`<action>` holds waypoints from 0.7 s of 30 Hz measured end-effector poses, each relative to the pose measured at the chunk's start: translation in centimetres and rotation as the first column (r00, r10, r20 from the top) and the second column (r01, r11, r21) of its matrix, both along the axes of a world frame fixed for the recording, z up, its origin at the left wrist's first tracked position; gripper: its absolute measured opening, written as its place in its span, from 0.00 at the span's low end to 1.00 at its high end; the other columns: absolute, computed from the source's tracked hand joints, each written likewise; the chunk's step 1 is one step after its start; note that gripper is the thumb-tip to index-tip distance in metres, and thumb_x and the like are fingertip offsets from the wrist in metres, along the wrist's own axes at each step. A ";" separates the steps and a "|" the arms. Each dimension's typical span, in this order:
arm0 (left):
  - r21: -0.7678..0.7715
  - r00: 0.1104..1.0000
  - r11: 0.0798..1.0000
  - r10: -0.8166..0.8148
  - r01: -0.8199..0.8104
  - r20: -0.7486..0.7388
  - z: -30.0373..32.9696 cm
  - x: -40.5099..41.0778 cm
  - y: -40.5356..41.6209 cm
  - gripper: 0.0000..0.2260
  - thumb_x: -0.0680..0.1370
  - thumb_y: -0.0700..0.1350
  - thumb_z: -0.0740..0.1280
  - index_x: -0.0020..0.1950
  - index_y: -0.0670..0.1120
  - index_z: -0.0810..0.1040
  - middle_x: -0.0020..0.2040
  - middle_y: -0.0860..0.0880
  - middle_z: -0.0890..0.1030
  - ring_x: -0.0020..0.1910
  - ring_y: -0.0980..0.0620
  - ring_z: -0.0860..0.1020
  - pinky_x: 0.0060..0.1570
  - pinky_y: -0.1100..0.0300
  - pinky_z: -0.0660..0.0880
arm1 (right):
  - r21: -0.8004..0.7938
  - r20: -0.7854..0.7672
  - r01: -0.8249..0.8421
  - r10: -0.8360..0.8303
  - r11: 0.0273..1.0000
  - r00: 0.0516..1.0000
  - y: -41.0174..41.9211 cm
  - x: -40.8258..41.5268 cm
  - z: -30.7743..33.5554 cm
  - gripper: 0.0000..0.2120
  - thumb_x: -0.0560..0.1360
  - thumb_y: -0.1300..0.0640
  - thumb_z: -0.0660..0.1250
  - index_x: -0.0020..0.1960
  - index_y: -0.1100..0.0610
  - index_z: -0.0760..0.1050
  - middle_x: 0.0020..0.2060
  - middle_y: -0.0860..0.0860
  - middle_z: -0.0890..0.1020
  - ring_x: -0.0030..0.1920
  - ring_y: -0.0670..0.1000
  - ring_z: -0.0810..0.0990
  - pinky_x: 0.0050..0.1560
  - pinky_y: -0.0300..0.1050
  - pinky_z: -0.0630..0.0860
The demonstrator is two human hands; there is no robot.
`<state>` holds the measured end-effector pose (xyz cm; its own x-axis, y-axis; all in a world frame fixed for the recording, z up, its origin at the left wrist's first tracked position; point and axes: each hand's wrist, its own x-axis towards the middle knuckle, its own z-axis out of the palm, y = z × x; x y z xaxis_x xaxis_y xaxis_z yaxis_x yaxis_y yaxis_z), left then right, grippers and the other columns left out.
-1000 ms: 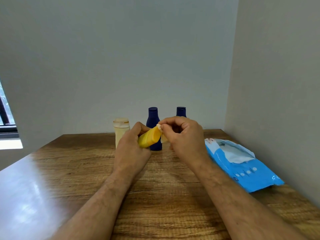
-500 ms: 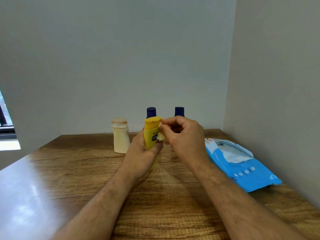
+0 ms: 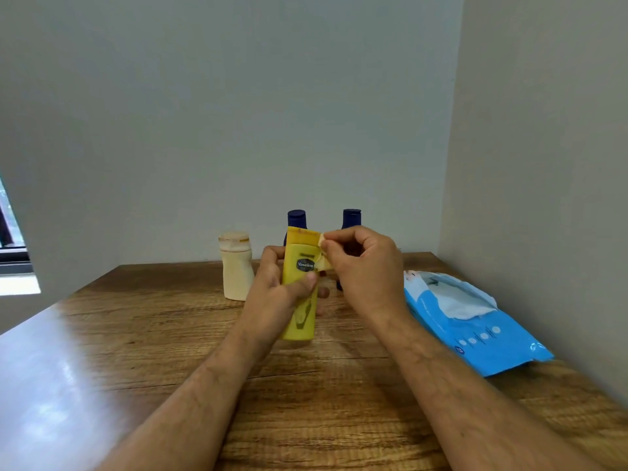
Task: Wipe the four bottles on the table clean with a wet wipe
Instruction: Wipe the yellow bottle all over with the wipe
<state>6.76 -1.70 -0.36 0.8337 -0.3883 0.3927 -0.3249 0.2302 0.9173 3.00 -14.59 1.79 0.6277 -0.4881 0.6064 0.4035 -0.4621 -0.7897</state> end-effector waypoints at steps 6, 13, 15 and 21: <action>-0.069 0.994 0.995 -0.074 0.068 -0.082 0.1 0.2 0.3 0.07 0.84 0.44 0.60 0.59 0.46 0.74 0.44 0.43 0.83 0.35 0.45 0.82 0.31 0.52 0.81 | 0.272 0.017 -0.185 0.187 0.944 0.982 -0.4 0.0 0.6 0.01 0.75 0.56 0.72 0.46 0.52 0.82 0.40 0.48 0.85 0.41 0.48 0.85 0.39 0.45 0.84; -0.040 0.989 0.988 -0.149 0.148 -0.007 -0.2 0.3 0.5 0.23 0.74 0.59 0.68 0.62 0.48 0.68 0.36 0.47 0.75 0.22 0.52 0.71 0.22 0.61 0.70 | 0.264 0.053 -0.441 0.444 0.858 0.895 0.0 -0.4 0.9 0.04 0.73 0.62 0.73 0.45 0.54 0.83 0.43 0.55 0.86 0.45 0.53 0.85 0.42 0.48 0.83; -0.054 0.979 0.978 -0.203 0.202 -0.021 -0.1 0.1 0.4 0.20 0.74 0.54 0.68 0.62 0.49 0.67 0.37 0.47 0.76 0.23 0.52 0.71 0.23 0.61 0.70 | 0.253 0.017 -0.385 0.394 0.888 0.919 0.0 -0.3 0.6 0.03 0.74 0.61 0.72 0.46 0.55 0.83 0.42 0.53 0.86 0.43 0.50 0.85 0.38 0.43 0.82; -0.077 0.981 0.978 -0.194 0.193 -0.004 0.1 0.3 0.3 0.19 0.76 0.53 0.63 0.61 0.43 0.77 0.44 0.44 0.80 0.40 0.49 0.77 0.38 0.55 0.78 | 0.319 0.011 -0.318 0.332 0.893 0.943 -0.6 0.1 0.5 0.04 0.74 0.59 0.73 0.49 0.55 0.83 0.43 0.53 0.86 0.42 0.50 0.85 0.37 0.43 0.81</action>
<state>7.09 -1.44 -0.30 0.7505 -0.5119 0.4180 -0.2569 0.3569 0.8981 3.11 -15.21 2.33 0.8058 -0.4119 0.4254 0.4514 -0.0377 -0.8915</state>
